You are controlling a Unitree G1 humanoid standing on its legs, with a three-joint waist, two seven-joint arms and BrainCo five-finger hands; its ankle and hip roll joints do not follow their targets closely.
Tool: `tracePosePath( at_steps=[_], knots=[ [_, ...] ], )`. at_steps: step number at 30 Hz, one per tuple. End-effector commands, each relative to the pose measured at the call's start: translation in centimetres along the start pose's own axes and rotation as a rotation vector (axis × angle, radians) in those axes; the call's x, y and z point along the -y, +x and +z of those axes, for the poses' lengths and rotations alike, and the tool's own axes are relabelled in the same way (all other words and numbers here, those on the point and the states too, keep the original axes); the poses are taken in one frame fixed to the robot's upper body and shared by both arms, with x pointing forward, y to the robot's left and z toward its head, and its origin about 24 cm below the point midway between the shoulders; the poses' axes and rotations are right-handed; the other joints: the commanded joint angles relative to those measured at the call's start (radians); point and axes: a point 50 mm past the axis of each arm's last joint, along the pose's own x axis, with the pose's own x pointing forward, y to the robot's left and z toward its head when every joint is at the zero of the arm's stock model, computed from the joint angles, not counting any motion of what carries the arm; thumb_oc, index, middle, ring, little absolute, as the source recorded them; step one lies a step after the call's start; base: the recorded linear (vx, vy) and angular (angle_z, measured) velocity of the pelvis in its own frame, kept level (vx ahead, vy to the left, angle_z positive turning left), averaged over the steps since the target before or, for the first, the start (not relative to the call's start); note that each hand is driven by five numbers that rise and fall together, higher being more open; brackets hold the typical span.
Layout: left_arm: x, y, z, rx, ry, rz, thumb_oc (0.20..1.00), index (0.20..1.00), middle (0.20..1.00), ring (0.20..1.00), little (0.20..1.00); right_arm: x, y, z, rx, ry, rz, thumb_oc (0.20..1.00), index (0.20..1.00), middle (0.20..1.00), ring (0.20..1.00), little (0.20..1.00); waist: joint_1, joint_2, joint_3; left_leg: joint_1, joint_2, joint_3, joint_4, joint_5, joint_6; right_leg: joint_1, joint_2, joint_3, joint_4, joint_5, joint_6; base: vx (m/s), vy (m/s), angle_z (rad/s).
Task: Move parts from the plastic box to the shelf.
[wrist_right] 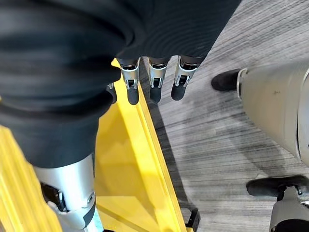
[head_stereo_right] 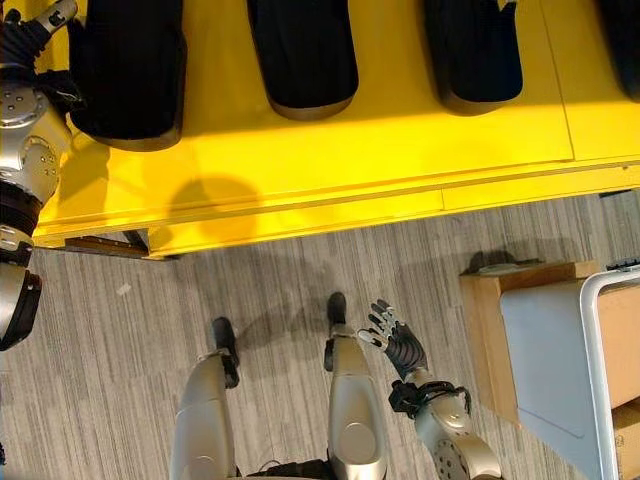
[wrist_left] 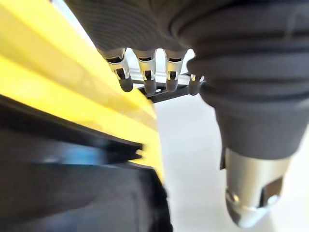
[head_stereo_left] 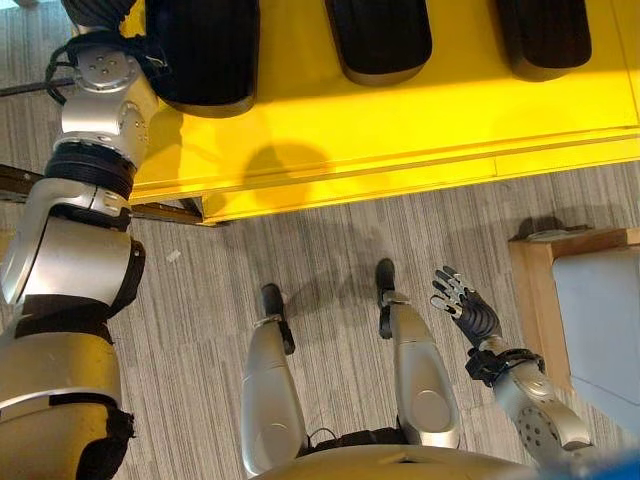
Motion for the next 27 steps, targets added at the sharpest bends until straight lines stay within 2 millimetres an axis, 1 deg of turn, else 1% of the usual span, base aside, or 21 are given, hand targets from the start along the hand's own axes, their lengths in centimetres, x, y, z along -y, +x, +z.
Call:
tracePosePath(
  at_steps=[1,4,7,13,14,15,16,20,22,27],
  knots=[
    [-1.3,0.3,2.8,0.156,0.048,-0.017,1.000,1.000,1.000,1.000,1.000,1.6,-1.1,-0.1,-0.005,-0.013,-0.038,1.000,1.000,1.000,1.000,1.000,0.003,0.002,-0.099,0.008,0.043,-0.003,0.032,-0.036,-0.016,0.097,-0.082,0.019,0.021,-0.086,0.090,-0.01,-0.014,0.03],
    [-0.9,-0.3,3.7,0.238,0.132,-0.079,1.000,1.000,1.000,1.000,1.000,1.8,-1.2,-0.1,-0.003,-0.016,-0.039,1.000,1.000,1.000,1.000,1.000,0.008,0.005,-0.099,0.026,0.044,-0.004,0.019,-0.028,-0.019,0.118,-0.083,0.015,0.014,-0.084,0.090,0.00,0.000,0.00],
    [-0.4,-1.1,3.6,0.283,0.163,-0.145,1.000,1.000,1.000,1.000,1.000,2.0,-1.2,-0.2,-0.003,-0.016,-0.041,1.000,1.000,1.000,1.000,1.000,0.014,0.008,-0.096,0.045,0.043,-0.006,0.006,-0.019,-0.022,0.137,-0.084,0.008,0.011,-0.085,0.089,-0.01,-0.011,0.04],
    [0.1,-3.5,2.1,0.331,0.170,-0.267,1.000,1.000,1.000,1.000,1.000,2.1,-1.4,-0.4,-0.006,-0.018,-0.036,1.000,1.000,1.000,1.000,1.000,0.025,0.007,-0.087,0.088,0.044,-0.010,-0.021,-0.005,-0.028,0.176,-0.085,-0.001,0.002,-0.088,0.085,-0.02,-0.006,0.02],
    [0.0,-4.4,1.0,0.322,0.149,-0.291,1.000,1.000,1.000,1.000,1.000,2.1,-1.5,-0.5,-0.004,-0.023,-0.035,1.000,1.000,1.000,1.000,1.000,0.027,0.003,-0.086,0.092,0.042,-0.007,-0.038,0.024,-0.024,0.178,-0.088,-0.003,-0.007,-0.070,0.079,-0.02,-0.022,0.04],
    [0.1,-5.0,0.4,0.312,0.125,-0.309,1.000,1.000,1.000,1.000,1.000,2.1,-1.5,-0.4,-0.002,-0.030,-0.033,1.000,1.000,1.000,1.000,1.000,0.030,0.004,-0.083,0.114,0.046,-0.009,-0.037,0.001,-0.032,0.197,-0.085,-0.005,-0.001,-0.091,0.082,-0.08,-0.010,0.00],
    [0.0,-5.4,-0.2,0.301,0.112,-0.317,1.000,1.000,1.000,1.000,1.000,2.0,-1.5,-0.1,0.009,-0.051,-0.028,1.000,1.000,1.000,1.000,1.000,0.031,0.002,-0.082,0.107,0.043,-0.008,-0.044,0.026,-0.026,0.191,-0.089,-0.006,-0.007,-0.072,0.077,0.00,0.000,0.00],
    [-0.3,-8.1,-3.5,0.221,0.029,-0.358,1.000,1.000,1.000,1.000,1.000,1.9,-1.2,1.0,0.060,-0.086,-0.025,1.000,1.000,1.000,1.000,1.000,0.036,0.001,-0.083,0.144,0.047,-0.004,-0.061,0.031,-0.029,0.224,-0.091,-0.009,-0.010,-0.078,0.074,-0.01,0.001,0.02],
    [-0.6,-9.3,-5.1,0.190,0.047,-0.369,1.000,1.000,1.000,1.000,1.000,1.9,-1.0,1.2,0.072,-0.086,-0.028,1.000,1.000,1.000,1.000,1.000,0.039,0.002,-0.086,0.170,0.049,0.000,-0.073,0.032,-0.031,0.243,-0.092,-0.009,-0.013,-0.083,0.073,0.00,0.000,0.00],
    [-1.2,-10.9,-6.8,0.178,0.151,-0.399,1.000,1.000,1.000,1.000,1.000,2.1,-1.1,1.2,0.072,-0.085,-0.028,1.000,1.000,1.000,1.000,1.000,0.045,0.003,-0.098,0.217,0.053,0.007,-0.102,0.040,-0.036,0.288,-0.091,-0.017,-0.031,-0.086,0.073,0.02,-0.001,0.04]
  ],
)
